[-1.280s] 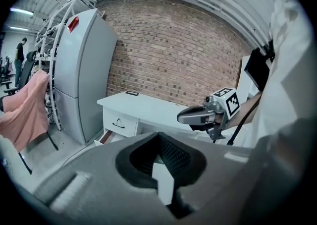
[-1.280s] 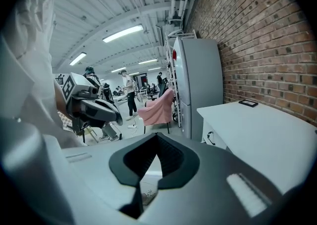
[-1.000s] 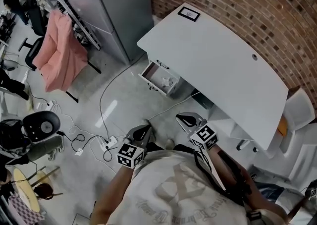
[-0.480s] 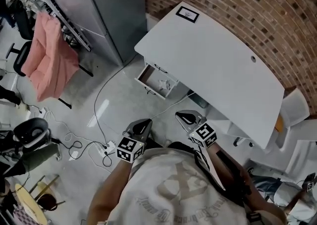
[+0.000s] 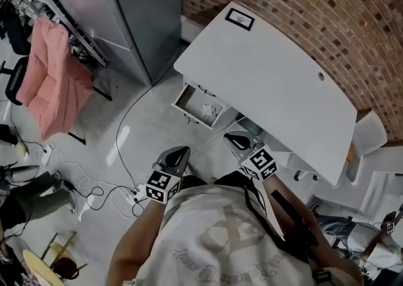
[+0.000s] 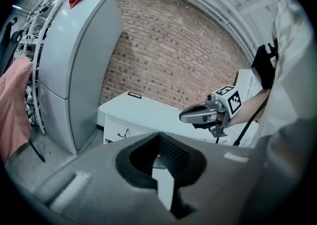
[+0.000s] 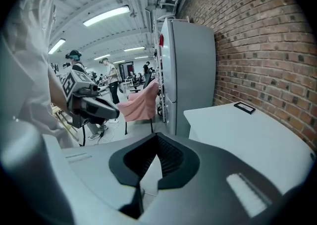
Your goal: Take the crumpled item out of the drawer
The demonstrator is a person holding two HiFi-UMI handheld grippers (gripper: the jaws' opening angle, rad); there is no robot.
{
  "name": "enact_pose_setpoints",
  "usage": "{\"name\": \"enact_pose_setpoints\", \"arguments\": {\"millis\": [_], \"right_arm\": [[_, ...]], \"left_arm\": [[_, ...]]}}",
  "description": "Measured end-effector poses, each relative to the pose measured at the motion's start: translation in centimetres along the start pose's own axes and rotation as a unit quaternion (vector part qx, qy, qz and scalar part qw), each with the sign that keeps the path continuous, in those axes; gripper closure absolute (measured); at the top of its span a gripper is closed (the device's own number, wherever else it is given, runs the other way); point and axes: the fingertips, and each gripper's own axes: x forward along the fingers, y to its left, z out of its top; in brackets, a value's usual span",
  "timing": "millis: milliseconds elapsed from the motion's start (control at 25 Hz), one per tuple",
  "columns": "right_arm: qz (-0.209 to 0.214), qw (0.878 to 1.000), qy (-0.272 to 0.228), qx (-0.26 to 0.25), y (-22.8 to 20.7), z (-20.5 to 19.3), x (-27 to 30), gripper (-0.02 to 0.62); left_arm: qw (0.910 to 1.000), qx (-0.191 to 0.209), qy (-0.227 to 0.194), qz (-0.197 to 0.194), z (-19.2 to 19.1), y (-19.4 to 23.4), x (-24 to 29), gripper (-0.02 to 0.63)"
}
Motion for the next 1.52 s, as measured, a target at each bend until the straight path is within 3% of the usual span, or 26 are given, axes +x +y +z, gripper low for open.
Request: {"name": "enact_pose_setpoints", "arguments": {"millis": [240,680,1040,1280,1520], "right_arm": [[-0.011,1.000,0.017,-0.019,-0.9,1.7,2.3,0.588],[0.036,0.997,0.052,-0.038,-1.1,1.8,7.4,0.588],[0.066,0.994,0.076,-0.045,-3.2,-0.3,11.0,0.588],[0.092,0.991,0.083,-0.047,-4.8,-1.3,13.7,0.588],[0.080,0.990,0.106,-0.057,-6.8,-4.4,16.1,0.588]], "left_arm": [[1.0000,-0.006,-0.006,-0.005,0.9,2.9,0.0,0.601],[0.9985,-0.047,0.002,0.026,-0.5,5.3,-0.2,0.601],[0.9930,-0.094,0.013,0.071,-2.2,6.9,2.7,0.601],[0.9918,-0.099,0.016,0.080,-2.4,7.8,5.8,0.601],[0.9870,-0.116,0.033,0.105,-4.1,9.1,6.9,0.601]]}}
